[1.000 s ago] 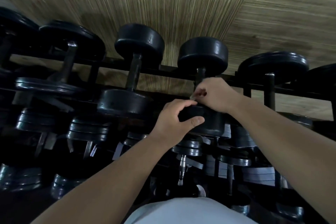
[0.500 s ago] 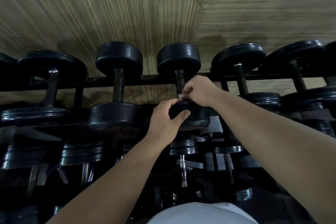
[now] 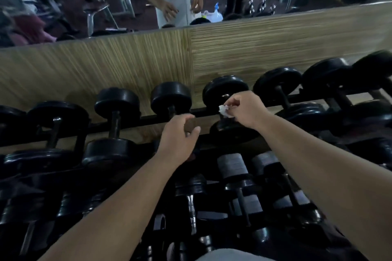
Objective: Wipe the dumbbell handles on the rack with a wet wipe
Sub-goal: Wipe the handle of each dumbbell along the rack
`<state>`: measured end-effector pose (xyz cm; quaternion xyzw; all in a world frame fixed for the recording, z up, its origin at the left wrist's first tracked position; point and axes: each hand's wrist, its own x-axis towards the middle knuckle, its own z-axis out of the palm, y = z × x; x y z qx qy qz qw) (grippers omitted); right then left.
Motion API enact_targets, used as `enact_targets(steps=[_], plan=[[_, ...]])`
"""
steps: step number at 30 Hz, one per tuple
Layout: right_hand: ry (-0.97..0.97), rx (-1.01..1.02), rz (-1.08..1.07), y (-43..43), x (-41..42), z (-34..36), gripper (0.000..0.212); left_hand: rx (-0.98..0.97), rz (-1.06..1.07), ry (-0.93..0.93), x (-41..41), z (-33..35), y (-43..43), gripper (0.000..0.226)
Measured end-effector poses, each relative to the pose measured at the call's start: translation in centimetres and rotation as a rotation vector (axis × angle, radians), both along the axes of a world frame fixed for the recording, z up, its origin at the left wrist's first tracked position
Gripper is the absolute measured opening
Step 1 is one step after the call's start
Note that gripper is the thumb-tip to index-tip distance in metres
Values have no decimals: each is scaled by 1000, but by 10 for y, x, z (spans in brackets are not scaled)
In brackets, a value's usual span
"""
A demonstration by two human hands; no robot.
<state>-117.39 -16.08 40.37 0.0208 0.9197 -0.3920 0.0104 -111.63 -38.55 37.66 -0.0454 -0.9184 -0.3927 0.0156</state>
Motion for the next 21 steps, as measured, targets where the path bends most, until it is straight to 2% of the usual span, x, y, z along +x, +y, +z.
enact_targets(steps=[8,12,17,21], plan=[[126,-131,-17,97,55,9,18,106,-135,-10,5,28,119,39],[176,-242,-11,128,75,10,19,177,-195,-51,0,28,159,27],[143,-392,-11,151,86,5,26,329,-200,-113,2,26,181,20],[103,-466,-3,159,86,-1,26,348,-211,-111,1,22,191,20]])
